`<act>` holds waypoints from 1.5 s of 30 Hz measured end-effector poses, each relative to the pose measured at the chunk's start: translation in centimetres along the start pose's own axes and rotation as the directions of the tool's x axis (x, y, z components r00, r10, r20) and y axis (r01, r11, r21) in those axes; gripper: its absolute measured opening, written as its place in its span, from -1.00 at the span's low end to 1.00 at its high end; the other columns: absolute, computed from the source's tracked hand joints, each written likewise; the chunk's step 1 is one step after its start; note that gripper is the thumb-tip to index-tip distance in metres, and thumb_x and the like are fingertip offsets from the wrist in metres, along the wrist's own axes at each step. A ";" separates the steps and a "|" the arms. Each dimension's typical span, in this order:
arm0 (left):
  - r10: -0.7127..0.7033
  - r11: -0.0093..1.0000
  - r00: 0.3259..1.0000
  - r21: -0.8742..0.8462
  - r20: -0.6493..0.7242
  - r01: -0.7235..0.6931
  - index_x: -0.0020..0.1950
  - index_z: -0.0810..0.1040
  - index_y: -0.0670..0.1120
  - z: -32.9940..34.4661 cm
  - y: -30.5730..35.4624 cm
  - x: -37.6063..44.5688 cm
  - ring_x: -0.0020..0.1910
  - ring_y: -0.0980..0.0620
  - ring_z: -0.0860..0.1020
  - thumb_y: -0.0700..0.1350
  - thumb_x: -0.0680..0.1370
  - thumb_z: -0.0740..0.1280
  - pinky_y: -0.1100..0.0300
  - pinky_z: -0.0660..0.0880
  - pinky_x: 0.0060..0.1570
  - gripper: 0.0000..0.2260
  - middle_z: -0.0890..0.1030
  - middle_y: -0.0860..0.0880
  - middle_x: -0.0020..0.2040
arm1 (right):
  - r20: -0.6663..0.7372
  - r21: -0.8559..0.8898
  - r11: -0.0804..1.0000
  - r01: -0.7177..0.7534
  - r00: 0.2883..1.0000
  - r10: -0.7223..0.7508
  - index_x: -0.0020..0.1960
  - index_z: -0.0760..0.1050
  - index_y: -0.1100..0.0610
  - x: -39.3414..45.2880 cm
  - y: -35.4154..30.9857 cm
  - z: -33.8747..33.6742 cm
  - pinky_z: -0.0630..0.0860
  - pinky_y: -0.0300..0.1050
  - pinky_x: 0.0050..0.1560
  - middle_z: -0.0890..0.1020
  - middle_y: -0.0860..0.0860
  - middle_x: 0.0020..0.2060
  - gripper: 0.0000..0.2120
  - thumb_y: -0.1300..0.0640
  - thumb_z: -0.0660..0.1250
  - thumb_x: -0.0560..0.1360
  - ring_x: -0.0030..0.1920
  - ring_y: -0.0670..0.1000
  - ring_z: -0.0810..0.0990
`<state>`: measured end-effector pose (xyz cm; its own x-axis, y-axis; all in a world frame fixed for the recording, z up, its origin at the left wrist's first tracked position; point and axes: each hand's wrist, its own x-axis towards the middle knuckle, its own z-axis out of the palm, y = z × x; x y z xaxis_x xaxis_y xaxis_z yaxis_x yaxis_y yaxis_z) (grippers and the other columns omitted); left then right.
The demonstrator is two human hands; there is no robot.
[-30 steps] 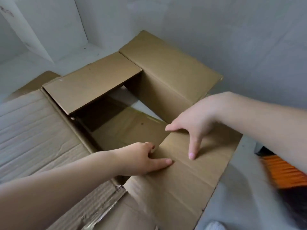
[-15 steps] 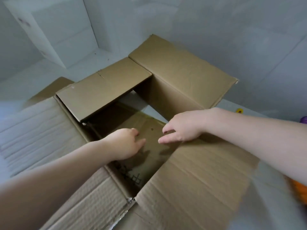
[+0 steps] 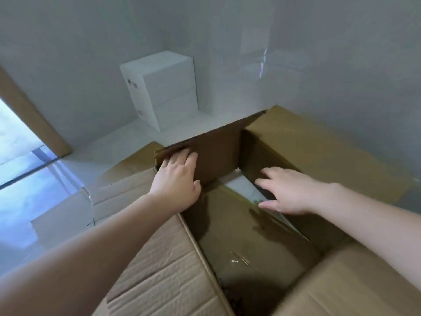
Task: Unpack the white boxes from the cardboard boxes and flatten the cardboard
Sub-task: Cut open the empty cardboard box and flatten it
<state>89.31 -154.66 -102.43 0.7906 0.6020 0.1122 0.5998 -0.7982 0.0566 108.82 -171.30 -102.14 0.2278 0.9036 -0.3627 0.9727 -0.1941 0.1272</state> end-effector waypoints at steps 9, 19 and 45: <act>-0.234 0.972 0.961 0.014 0.148 0.235 0.56 -0.14 -0.04 3.0 -8.4 5.8 0.54 -0.05 -0.19 0.07 0.55 0.23 -0.11 -0.12 0.50 -0.27 -0.18 -0.04 0.58 | -0.061 0.103 0.974 -0.200 0.977 0.206 0.55 -0.02 0.01 5.3 1.6 -0.4 0.03 0.04 0.49 -0.05 0.11 0.55 -0.33 -0.19 0.14 0.56 0.55 0.10 -0.11; -0.228 0.963 0.958 -0.105 0.176 0.249 0.52 0.07 -0.05 6.3 -10.0 6.6 0.52 -0.03 0.02 0.07 0.52 0.25 -0.05 0.04 0.46 -0.36 0.11 -0.03 0.54 | 0.007 0.147 0.966 -0.213 0.977 0.214 0.57 -0.08 0.02 8.2 1.2 2.4 -0.06 0.02 0.51 -0.09 0.13 0.55 -0.33 -0.16 0.13 0.58 0.54 0.11 -0.16; -0.713 0.672 0.664 -0.050 0.225 0.739 0.16 0.49 -0.06 0.3 -14.5 -2.4 -0.09 0.00 0.44 0.38 0.46 0.14 0.14 0.42 -0.08 -0.43 0.48 -0.07 0.03 | -0.019 0.188 0.802 -0.567 0.814 0.580 0.56 -0.03 -0.02 2.5 11.6 0.1 0.04 0.22 0.48 -0.11 0.15 0.55 -0.25 -0.37 -0.02 0.51 0.52 0.25 -0.06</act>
<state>78.74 -144.52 -103.81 0.1249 0.9740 -0.1891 0.9810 -0.0926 0.1707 120.64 -171.35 -101.63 0.7488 0.6305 -0.2042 0.6594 -0.7397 0.1340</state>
